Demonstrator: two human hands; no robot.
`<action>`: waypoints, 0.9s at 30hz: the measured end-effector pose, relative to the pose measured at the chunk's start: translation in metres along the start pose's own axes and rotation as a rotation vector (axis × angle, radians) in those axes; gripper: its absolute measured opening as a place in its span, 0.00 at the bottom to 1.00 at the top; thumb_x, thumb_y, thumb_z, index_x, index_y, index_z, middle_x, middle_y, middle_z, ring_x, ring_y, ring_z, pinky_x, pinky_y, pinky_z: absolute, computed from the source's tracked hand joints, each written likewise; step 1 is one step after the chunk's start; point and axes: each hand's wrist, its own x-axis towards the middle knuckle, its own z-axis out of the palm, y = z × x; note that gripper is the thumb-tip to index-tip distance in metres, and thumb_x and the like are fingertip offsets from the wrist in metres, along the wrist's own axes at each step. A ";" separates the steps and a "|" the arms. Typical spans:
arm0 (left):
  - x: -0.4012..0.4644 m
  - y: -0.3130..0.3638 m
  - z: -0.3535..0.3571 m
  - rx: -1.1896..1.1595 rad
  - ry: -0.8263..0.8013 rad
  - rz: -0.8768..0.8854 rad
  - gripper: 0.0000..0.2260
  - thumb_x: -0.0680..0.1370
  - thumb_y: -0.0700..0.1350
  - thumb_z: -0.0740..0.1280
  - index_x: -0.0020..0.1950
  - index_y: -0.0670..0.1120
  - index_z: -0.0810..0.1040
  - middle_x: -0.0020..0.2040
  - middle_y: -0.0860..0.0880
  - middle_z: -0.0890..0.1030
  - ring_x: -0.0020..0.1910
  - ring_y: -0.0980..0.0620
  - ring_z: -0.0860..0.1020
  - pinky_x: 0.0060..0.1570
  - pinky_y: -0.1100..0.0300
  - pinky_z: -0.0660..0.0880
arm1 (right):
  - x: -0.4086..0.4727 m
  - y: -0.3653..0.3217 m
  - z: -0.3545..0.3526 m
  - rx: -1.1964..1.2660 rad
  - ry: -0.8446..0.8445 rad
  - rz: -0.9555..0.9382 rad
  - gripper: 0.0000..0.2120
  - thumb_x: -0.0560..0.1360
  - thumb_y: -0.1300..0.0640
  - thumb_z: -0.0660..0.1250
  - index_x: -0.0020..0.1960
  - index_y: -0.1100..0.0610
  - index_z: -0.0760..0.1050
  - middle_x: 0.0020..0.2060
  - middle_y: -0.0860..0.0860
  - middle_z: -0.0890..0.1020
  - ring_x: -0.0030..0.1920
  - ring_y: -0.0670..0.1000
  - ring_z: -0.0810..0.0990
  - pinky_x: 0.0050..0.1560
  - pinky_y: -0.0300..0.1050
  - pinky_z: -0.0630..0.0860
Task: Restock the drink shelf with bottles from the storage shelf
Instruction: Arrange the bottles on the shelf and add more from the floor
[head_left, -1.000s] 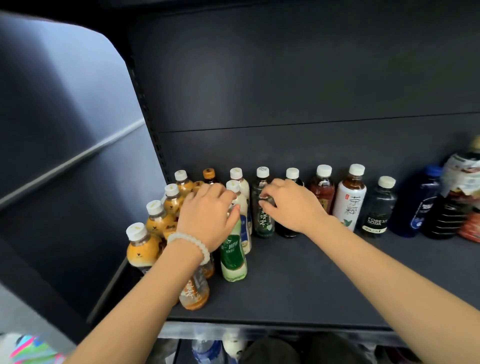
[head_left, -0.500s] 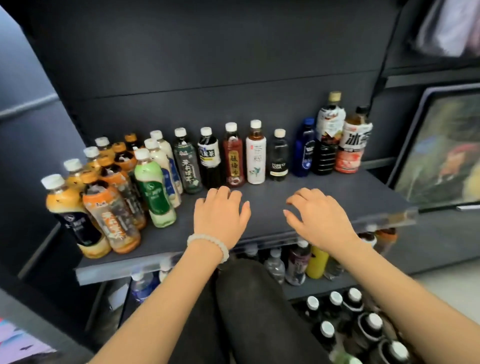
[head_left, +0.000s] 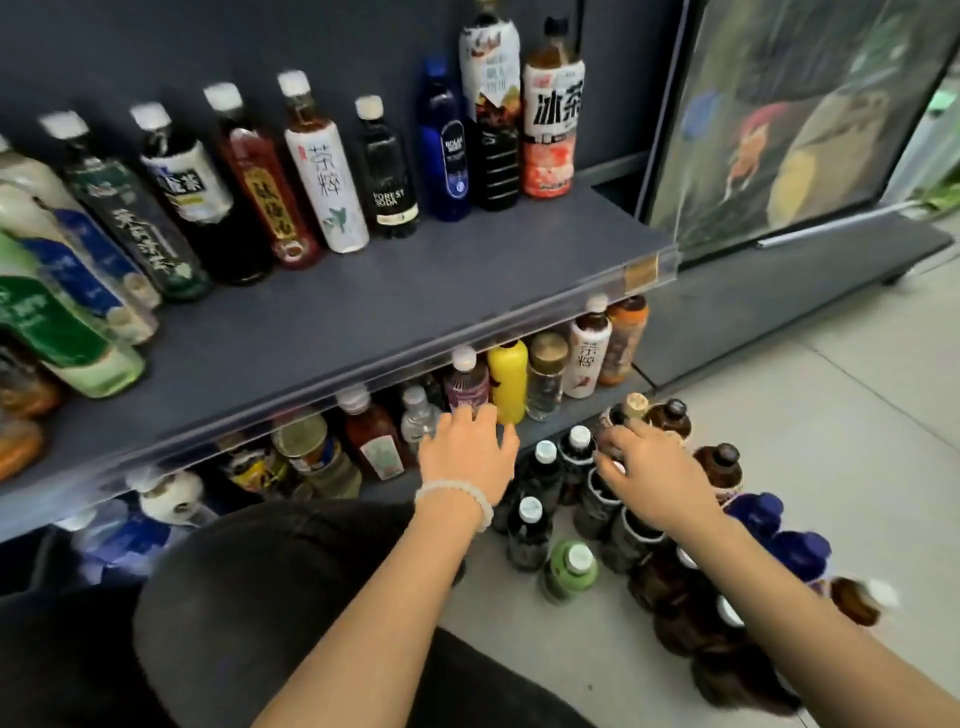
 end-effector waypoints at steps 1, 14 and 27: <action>0.000 0.003 0.014 -0.039 -0.049 -0.036 0.16 0.81 0.55 0.53 0.63 0.49 0.71 0.61 0.47 0.74 0.63 0.44 0.70 0.55 0.49 0.69 | 0.000 0.006 0.011 0.030 -0.052 0.026 0.14 0.78 0.48 0.60 0.58 0.55 0.74 0.53 0.53 0.76 0.57 0.57 0.75 0.49 0.50 0.72; -0.015 0.035 0.119 -0.226 -0.441 -0.249 0.17 0.79 0.58 0.56 0.63 0.52 0.70 0.63 0.47 0.76 0.61 0.44 0.73 0.55 0.54 0.69 | 0.090 0.006 0.083 0.028 -0.414 -0.010 0.19 0.79 0.47 0.58 0.66 0.56 0.67 0.58 0.57 0.76 0.59 0.60 0.75 0.48 0.51 0.72; -0.009 0.035 0.153 -0.256 -0.692 -0.074 0.16 0.76 0.61 0.61 0.56 0.51 0.69 0.55 0.45 0.79 0.54 0.40 0.77 0.49 0.53 0.70 | 0.122 0.000 0.115 -0.093 -0.549 0.030 0.23 0.77 0.45 0.61 0.64 0.60 0.67 0.56 0.60 0.78 0.57 0.62 0.76 0.47 0.50 0.73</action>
